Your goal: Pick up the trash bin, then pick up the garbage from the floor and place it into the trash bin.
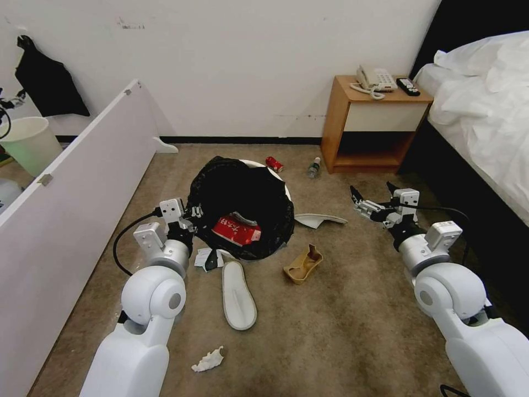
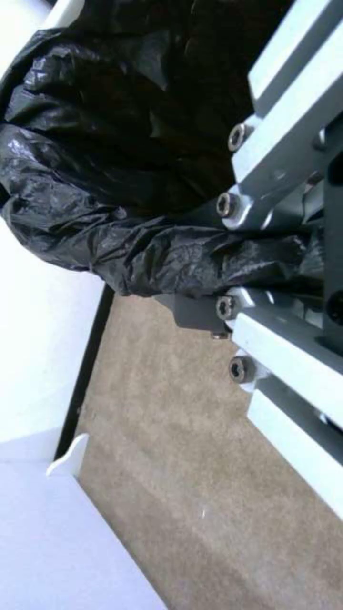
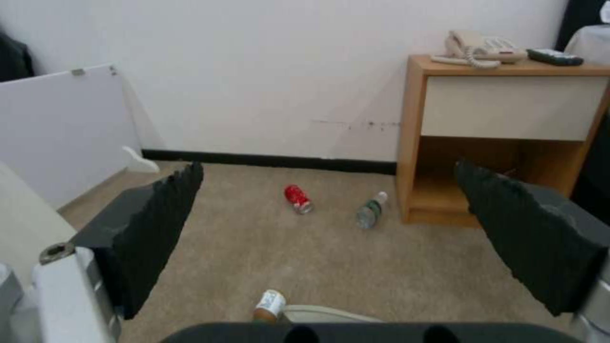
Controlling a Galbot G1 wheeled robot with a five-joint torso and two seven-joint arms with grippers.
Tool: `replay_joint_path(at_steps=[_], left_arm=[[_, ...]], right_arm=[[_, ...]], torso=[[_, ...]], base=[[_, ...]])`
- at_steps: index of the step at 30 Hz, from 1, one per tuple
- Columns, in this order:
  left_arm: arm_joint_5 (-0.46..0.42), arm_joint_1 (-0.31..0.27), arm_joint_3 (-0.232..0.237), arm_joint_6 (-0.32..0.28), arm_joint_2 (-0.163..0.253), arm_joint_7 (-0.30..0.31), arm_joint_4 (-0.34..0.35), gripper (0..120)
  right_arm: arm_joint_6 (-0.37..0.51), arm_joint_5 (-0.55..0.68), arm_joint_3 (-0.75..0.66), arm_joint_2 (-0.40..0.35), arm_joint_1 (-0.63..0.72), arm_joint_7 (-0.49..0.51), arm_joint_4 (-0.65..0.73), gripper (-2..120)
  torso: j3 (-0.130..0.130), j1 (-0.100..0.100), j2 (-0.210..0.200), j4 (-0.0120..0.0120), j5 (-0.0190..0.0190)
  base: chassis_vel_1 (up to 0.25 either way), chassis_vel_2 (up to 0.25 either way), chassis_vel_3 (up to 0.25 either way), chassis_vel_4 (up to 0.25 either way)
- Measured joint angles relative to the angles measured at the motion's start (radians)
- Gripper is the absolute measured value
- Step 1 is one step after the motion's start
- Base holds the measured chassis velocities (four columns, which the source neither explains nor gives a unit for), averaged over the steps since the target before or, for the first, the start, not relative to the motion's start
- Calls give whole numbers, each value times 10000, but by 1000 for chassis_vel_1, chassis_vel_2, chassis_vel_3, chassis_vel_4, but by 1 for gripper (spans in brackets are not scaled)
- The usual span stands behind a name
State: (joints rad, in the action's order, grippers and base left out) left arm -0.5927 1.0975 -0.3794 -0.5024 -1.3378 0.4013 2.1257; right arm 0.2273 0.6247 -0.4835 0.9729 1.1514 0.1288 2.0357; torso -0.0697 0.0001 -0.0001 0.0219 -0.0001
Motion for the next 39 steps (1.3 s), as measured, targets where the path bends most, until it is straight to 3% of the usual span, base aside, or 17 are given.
replay_joint_path(at_steps=[17,24,28,39], left_arm=[[-61,-91,57,14,-52,30,-50,4],[87,-153,73,282,-72,43,-183,4],[88,-167,113,321,-106,37,-191,4],[113,-194,126,320,-134,24,-248,4]], right_arm=[[-142,-168,43,75,-85,-117,-162,100],[-201,-209,44,86,-103,-168,-206,100],[-232,-232,45,87,-105,-202,-247,100],[-257,-239,49,87,-154,-212,-358,100]], torso=[[0,0,0,-3,0],[0,0,1,-5,0],[0,0,1,6,2],[0,0,0,-1,1]], base=[[70,74,72,76],[68,70,71,78],[0,0,0,0],[0,0,0,0]])
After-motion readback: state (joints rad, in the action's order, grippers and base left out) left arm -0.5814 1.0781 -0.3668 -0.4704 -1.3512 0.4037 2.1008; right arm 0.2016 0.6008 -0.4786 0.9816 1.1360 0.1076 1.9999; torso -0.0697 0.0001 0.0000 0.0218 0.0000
